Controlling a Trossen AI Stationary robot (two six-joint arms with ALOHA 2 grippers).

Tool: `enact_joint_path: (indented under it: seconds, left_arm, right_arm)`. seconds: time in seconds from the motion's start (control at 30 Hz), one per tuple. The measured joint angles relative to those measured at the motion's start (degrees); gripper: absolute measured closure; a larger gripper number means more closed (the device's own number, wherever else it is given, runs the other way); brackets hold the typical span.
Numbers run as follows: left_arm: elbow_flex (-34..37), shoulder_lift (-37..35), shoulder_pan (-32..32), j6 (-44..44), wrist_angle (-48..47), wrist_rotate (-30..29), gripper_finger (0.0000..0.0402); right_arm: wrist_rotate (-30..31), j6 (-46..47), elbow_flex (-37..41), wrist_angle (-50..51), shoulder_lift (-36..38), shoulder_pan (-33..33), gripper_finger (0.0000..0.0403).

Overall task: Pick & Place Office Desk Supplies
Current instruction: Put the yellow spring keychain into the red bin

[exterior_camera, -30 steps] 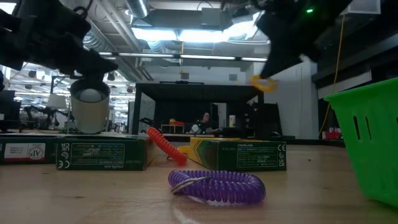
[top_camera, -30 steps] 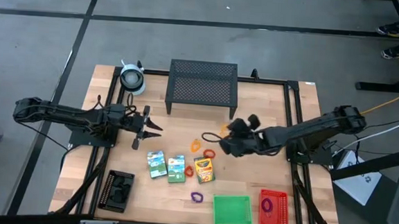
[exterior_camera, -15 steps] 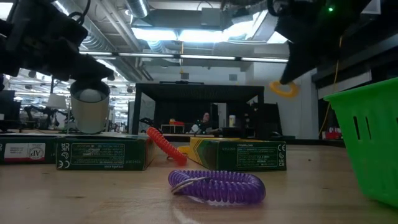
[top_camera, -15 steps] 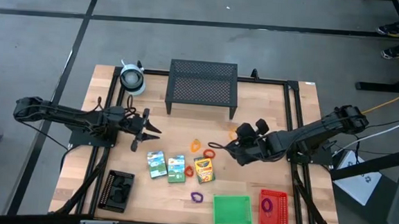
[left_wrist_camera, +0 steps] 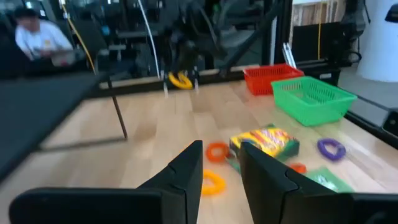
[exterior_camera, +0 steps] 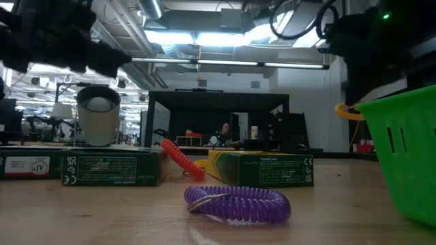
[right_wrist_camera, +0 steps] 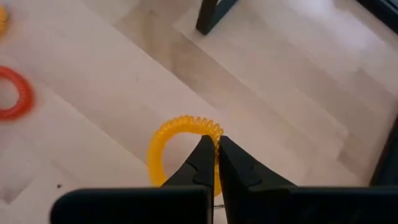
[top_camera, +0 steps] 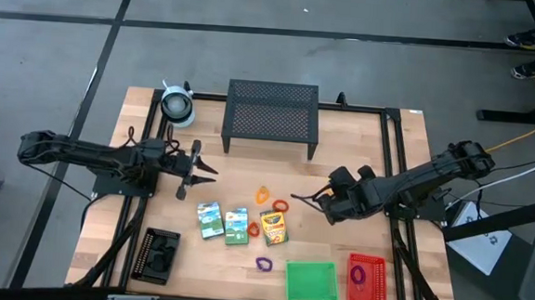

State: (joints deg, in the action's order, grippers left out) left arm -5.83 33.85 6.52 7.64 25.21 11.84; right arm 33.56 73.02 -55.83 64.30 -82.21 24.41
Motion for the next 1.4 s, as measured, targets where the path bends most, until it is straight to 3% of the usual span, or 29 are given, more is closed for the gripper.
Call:
enact_joint_path:
  seconds: [0.37, 0.7, 0.9, 1.1, 1.4]
  left_arm:
    - [-2.79, 0.04, -1.71, -2.17, -3.73, -0.02, 0.03]
    - [-2.79, 0.04, -6.28, -0.54, -3.58, -0.13, 0.03]
    - [-2.79, 0.04, -6.82, 4.81, -3.58, -0.14, 0.03]
    - [-2.81, 0.02, -6.82, 6.55, -4.9, 2.16, 0.03]
    - [-2.81, 0.04, -6.82, 6.69, -4.44, 3.23, 0.03]
  right_arm:
    - [2.38, 8.4, 0.23, -0.36, 0.0, 8.09, 0.0399]
    - [-4.08, 24.08, 2.93, -0.79, -0.07, 20.97, 0.0399]
    - [-5.57, 33.46, -0.36, 1.37, 1.68, 26.61, 0.0399]
    - [-6.49, 37.16, -8.82, 1.57, 2.48, 30.26, 0.0399]
    - [-26.6, 43.56, -13.14, 1.74, -0.13, 34.75, 0.0399]
